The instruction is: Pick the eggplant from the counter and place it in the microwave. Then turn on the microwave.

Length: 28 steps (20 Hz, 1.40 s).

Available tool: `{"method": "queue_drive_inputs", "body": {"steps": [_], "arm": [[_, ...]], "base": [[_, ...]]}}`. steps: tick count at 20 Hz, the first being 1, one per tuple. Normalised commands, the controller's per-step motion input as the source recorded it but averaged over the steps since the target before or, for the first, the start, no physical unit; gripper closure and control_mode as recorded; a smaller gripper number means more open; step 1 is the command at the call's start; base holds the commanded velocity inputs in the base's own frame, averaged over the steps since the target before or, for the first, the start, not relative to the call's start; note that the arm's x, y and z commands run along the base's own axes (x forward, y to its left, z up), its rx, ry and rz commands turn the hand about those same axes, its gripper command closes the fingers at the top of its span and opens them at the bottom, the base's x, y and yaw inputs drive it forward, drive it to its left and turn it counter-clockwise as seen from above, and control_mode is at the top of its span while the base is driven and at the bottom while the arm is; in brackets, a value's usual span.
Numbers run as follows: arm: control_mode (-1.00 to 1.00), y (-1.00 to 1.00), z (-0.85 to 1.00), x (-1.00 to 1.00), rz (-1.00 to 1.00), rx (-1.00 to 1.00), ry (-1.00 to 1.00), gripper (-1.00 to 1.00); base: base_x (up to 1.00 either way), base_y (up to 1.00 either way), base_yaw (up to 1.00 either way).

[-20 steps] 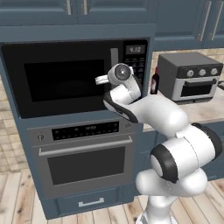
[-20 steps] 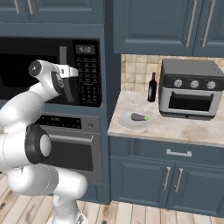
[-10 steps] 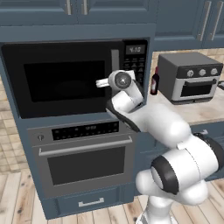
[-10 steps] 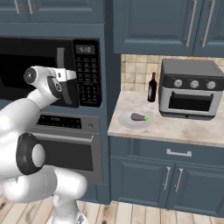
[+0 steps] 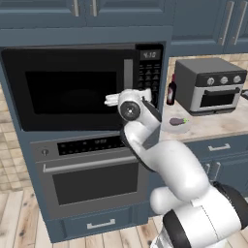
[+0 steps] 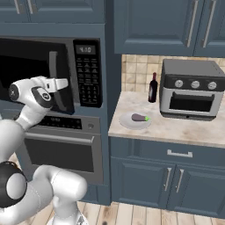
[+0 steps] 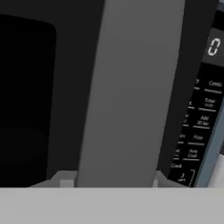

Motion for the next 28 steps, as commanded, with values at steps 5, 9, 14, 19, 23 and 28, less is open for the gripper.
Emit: {"method": "queue_drive_inputs", "body": {"steps": [5, 9, 14, 19, 23, 28], "arm": [[-1.0, 0.11, 0.24, -0.49, -0.16, 0.0, 0.0, 1.0], [-1.0, 0.12, 0.28, -0.48, -0.15, 0.0, 0.0, 1.0], [-1.0, 0.12, 0.25, -0.48, -0.14, 0.0, -0.01, 1.0], [-1.0, 0.12, 0.2, -0.51, -0.14, -0.01, -0.05, 1.0], [-1.0, 0.09, 0.21, -0.53, -0.14, -0.01, -0.06, 1.0], [-1.0, 0.06, 0.22, -0.53, -0.13, 0.0, -0.05, 1.0]], "base": [[0.0, 0.0, 0.0], [0.0, 0.0, 0.0], [0.0, 0.0, 0.0], [0.0, 0.0, 0.0], [0.0, 0.0, 0.0], [0.0, 0.0, 0.0]]}}
